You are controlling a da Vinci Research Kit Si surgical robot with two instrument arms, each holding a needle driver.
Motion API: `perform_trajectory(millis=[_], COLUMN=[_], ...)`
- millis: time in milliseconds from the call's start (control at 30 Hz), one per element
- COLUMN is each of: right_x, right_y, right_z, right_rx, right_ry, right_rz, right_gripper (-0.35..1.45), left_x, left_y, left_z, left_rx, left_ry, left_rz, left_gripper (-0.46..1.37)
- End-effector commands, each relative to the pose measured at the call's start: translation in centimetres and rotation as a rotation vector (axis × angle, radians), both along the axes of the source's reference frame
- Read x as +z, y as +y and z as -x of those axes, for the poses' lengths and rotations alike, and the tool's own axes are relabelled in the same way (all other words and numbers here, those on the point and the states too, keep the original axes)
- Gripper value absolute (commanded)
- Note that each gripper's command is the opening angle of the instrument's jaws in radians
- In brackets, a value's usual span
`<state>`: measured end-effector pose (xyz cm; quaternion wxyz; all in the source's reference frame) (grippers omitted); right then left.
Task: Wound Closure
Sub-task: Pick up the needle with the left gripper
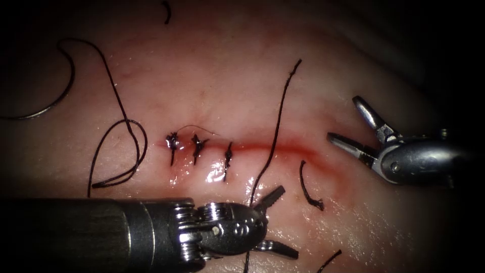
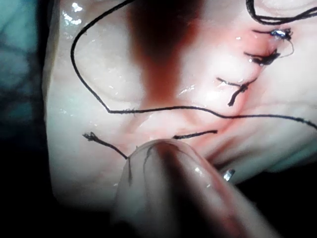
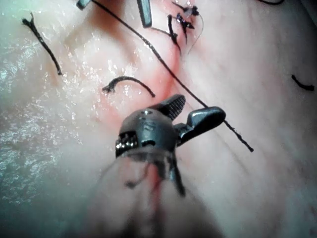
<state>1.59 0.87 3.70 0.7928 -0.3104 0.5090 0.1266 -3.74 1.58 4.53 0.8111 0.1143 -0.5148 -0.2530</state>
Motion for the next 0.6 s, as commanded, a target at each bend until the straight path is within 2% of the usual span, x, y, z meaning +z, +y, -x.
perform_trajectory(millis=[33, 167, 267, 300, 400, 467, 600], right_x=[0.0, 0.0, 0.01, 0.01, 0.01, 0.02, 0.03], right_y=[0.0, 0.0, 0.01, 0.01, 0.02, 0.03, 0.03], right_z=[-0.02, -0.04, -0.05, -0.05, -0.05, -0.05, -0.05], right_rx=[-0.01, -0.017, -0.023, -0.025, -0.034, -0.036, -0.036], right_ry=[-0.006, -0.01, -0.008, -0.008, -0.009, -0.009, -0.008], right_rz=[-0.011, -0.029, -0.044, -0.052, -0.076, -0.084, -0.09], right_gripper=[1.29, 1.28, 1.27, 1.27, 1.25, 1.25, 1.25], left_x=[-0.05, -0.1, -0.11, -0.11, -0.13, -0.15, -0.18], left_y=[0.04, 0.1, 0.11, 0.11, 0.12, 0.13, 0.17], left_z=[-0.04, -0.13, -0.25, -0.28, -0.47, -0.59, -0.88], left_rx=[0.001, 0.017, 0.042, 0.044, 0.048, 0.041, 0.034], left_ry=[-0.044, -0.093, -0.114, -0.114, -0.105, -0.079, -0.056], left_rz=[0.034, 0.069, 0.083, 0.083, 0.082, 0.082, 0.095], left_gripper=[0.85, 0.81, 0.63, 0.6, 0.33, 0.36, 0.26])
